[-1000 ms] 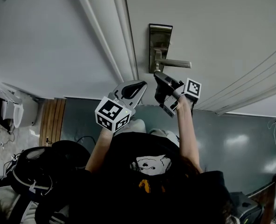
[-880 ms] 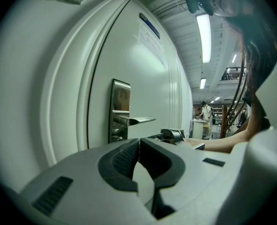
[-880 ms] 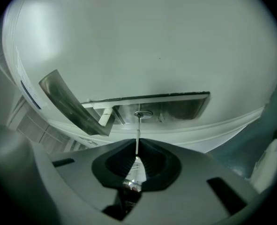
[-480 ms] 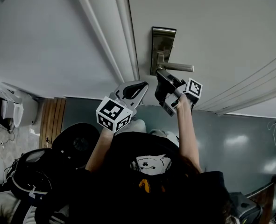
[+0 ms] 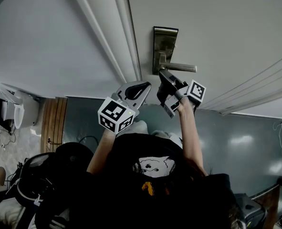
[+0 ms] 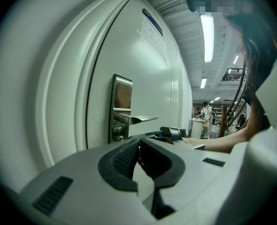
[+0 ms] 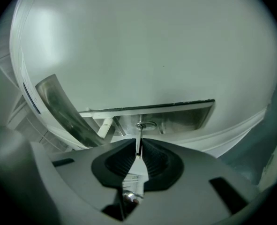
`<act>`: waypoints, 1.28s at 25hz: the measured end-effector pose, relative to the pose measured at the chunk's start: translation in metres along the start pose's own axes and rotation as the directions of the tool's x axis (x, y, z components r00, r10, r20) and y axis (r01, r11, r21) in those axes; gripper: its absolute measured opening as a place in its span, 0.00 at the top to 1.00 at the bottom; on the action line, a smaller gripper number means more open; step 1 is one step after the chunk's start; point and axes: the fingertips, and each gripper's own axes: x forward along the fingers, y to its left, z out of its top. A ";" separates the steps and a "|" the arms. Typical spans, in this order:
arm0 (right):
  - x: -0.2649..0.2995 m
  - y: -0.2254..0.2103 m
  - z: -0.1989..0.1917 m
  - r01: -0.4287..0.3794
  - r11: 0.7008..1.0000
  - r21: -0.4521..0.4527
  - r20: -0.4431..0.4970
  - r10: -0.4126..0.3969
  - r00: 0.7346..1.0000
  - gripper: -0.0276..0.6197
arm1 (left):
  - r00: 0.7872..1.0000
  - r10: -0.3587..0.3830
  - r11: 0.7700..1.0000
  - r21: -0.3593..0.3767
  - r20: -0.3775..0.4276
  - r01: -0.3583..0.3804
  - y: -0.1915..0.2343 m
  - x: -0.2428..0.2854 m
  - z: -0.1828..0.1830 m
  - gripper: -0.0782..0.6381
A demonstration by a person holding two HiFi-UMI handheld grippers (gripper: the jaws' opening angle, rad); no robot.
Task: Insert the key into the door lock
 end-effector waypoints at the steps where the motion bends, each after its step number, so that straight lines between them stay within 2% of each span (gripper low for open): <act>1: -0.001 -0.001 0.000 0.011 1.000 -0.006 0.002 -0.011 1.000 0.91 | 1.000 0.000 1.000 -0.002 -0.004 0.000 0.000 0.001 0.000 0.87; 10: -0.012 -0.003 -0.005 0.086 0.996 -0.031 -0.013 -0.087 0.996 0.87 | 1.000 0.015 0.999 -0.036 -0.020 -0.016 -0.002 0.008 0.010 0.87; 17: -0.028 0.002 -0.015 0.085 0.996 -0.041 -0.064 -0.087 0.994 0.87 | 0.998 0.033 0.997 -0.067 -0.049 -0.037 -0.012 0.013 0.002 0.87; 24: -0.053 0.024 -0.045 0.050 0.987 -0.155 -0.189 -0.080 0.979 0.87 | 0.996 0.078 0.990 -0.116 -0.048 -0.083 -0.038 0.005 -0.002 0.87; 32: -0.075 0.028 -0.071 0.065 0.965 -0.253 -0.243 -0.128 0.962 0.88 | 0.990 0.114 0.984 -0.131 -0.081 -0.123 -0.057 -0.010 -0.009 0.87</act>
